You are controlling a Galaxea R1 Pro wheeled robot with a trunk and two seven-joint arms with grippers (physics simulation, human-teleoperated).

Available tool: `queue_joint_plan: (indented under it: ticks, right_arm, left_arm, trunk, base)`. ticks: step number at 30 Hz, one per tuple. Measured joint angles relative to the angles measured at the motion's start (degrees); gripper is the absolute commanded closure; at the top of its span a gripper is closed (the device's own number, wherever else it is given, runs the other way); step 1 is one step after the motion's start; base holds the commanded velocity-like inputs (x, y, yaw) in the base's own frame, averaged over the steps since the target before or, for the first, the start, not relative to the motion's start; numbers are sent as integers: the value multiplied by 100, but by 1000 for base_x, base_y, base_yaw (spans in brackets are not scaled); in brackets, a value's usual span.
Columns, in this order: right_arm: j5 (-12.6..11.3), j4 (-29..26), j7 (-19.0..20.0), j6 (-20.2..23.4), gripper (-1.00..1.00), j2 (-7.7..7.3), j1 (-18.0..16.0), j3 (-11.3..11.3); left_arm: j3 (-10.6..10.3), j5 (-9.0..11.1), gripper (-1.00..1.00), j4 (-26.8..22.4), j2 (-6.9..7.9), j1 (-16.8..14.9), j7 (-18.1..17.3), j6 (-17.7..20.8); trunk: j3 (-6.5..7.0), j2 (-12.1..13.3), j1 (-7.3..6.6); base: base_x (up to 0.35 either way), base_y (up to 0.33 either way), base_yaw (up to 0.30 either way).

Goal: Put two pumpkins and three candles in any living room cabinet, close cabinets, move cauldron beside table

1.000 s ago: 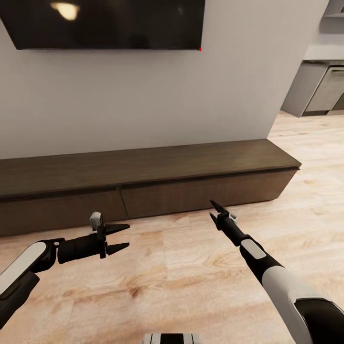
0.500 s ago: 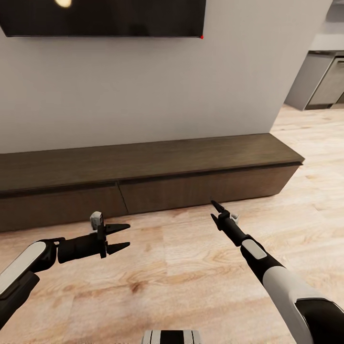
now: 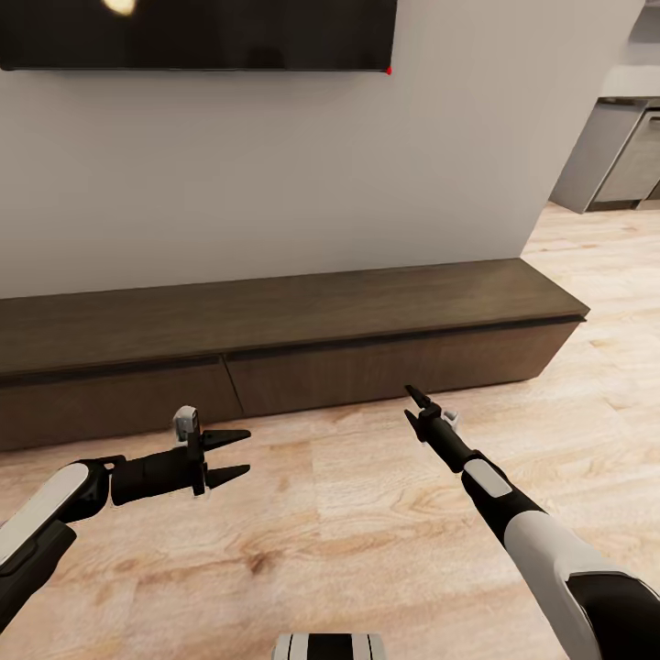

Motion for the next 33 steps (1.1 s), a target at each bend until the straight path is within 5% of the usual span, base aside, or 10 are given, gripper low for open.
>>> queue_joint_plan:
  ticks: [10, 33]
  right_arm:
    - [18, 0, -36, -8, -100, 6, 0, 7]
    - [20, 0, -44, -8, -100, 15, 0, 4]
  left_arm:
    - [-2, 0, -100, -4, -1, -1, 0, 0]
    - [-78, 0, -100, -109, -5, 0, 0, 0]
  trunk:
    - [0, 0, 0]
    - [0, 0, 3]
  base:
    - [269, 0, 0]
    - [100, 60, 0]
